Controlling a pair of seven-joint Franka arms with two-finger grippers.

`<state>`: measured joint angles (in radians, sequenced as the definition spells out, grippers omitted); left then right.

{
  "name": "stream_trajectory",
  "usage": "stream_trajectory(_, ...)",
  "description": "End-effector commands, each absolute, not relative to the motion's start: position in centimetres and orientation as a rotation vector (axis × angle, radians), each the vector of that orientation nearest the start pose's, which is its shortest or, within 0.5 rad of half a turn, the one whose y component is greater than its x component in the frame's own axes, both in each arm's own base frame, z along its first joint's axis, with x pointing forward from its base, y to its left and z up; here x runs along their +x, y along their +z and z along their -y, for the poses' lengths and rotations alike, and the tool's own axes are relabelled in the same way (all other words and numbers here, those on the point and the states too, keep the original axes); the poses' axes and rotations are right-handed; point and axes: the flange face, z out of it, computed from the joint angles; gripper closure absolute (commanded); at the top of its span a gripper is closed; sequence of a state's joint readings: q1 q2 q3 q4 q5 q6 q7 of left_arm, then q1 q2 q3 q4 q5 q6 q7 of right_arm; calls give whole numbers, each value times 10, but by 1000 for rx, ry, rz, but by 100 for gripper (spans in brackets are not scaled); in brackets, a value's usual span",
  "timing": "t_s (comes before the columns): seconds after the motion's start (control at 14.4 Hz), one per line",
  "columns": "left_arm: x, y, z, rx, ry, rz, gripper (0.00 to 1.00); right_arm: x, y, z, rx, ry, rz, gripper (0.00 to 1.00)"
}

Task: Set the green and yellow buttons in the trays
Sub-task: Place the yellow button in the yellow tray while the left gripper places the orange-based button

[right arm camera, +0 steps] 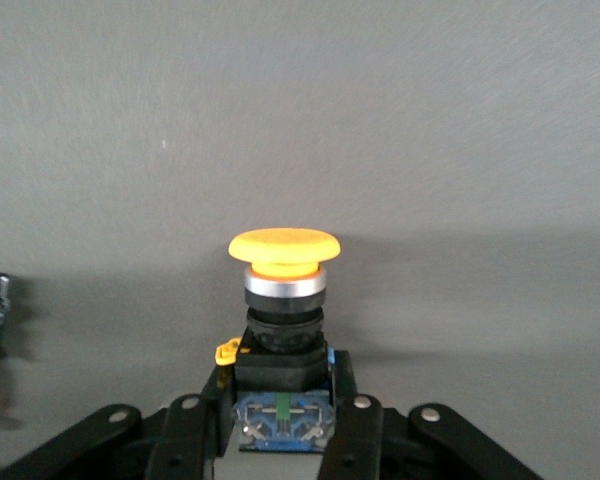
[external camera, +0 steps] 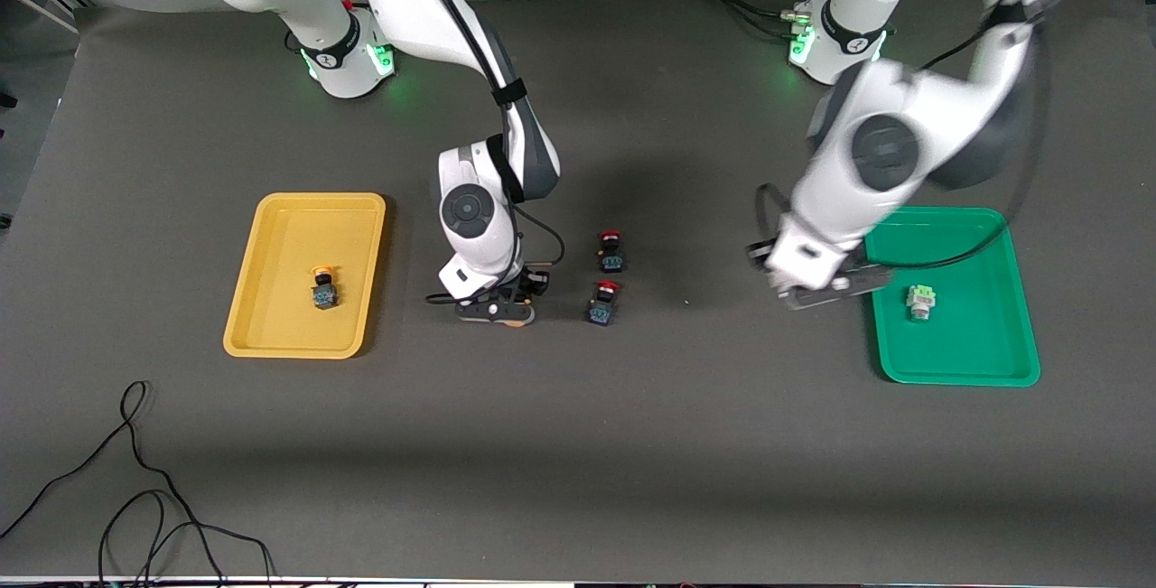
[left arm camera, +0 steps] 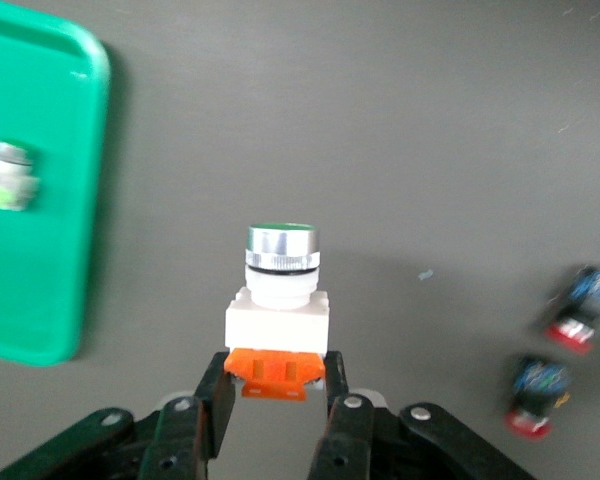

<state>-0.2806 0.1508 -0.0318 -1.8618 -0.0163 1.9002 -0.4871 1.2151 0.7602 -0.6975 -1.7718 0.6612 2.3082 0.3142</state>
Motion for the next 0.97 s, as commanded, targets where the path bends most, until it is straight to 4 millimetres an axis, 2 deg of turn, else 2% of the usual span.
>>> stream_trajectory(0.0,555,450,46,-3155,312,93,100,560,290,-320,-3058,103,-157,100)
stream_trajectory(0.07,553,455,-5,-3165,316,34,100,568,316,-290,-3079,128,-127,100)
stream_trajectory(0.14,552,456,-48,-3179,304,-30,100,572,339,-258,-3089,151,-77,100)
stream_trajectory(0.21,549,451,-85,-3159,292,-87,100,573,354,-219,-3078,178,-10,100)
stream_trajectory(0.28,549,439,-107,-3127,286,-150,100,572,362,-174,-3051,192,37,100)
stream_trajectory(0.35,548,411,-123,-3112,263,-181,100,568,360,-133,-3029,205,90,100)
stream_trajectory(0.42,545,380,-130,-3102,222,-189,100,563,354,-92,-3022,210,177,100)
stream_trajectory(0.56,533,307,-129,-3078,116,-229,100,554,338,-16,-3029,196,301,100)
stream_trajectory(0.62,528,276,-129,-3063,92,-261,100,545,321,23,-3030,182,323,100)
stream_trajectory(0.69,525,256,-138,-3062,67,-249,100,533,305,54,-3036,162,345,100)
stream_trajectory(0.76,523,242,-138,-3067,77,-252,100,522,290,74,-3053,132,355,100)
stream_trajectory(0.83,522,233,-140,-3072,90,-247,100,515,277,79,-3068,116,351,100)
stream_trajectory(0.9,523,227,-138,-3073,86,-251,100,512,264,75,-3075,109,357,100)
